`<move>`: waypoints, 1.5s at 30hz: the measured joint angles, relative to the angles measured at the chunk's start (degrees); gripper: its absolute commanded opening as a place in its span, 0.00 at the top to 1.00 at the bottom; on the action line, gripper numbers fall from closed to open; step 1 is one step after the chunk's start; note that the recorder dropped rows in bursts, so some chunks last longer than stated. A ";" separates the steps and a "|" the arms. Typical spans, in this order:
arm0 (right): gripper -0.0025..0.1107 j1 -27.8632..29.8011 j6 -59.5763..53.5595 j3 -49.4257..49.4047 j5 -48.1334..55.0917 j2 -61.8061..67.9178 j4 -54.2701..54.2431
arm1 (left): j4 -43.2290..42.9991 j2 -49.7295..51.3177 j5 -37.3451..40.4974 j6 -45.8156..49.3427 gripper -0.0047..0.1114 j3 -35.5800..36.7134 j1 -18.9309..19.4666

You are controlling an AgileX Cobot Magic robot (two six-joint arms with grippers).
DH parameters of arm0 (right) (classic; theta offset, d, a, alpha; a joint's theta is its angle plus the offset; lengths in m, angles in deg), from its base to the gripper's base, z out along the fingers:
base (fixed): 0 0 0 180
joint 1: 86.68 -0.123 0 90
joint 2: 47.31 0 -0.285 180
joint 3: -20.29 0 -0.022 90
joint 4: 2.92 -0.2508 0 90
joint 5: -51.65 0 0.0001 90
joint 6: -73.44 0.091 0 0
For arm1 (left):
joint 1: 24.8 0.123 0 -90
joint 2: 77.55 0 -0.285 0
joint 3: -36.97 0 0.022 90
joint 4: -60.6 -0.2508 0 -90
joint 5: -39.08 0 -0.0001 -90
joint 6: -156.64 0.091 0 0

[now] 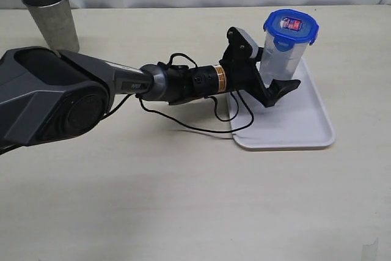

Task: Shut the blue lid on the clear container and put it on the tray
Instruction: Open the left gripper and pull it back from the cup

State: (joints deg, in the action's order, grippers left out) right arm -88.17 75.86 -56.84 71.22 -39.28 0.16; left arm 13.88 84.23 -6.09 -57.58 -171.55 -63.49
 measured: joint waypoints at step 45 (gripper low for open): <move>0.93 0.00 0.00 0.00 0.00 0.00 0.00 | -53.49 -14.49 8.42 -53.12 0.77 0.35 6.64</move>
State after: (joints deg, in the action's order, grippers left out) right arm -88.17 75.86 -56.84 71.22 -39.28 0.16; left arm -39.61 69.74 2.33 -110.70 -171.20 -56.85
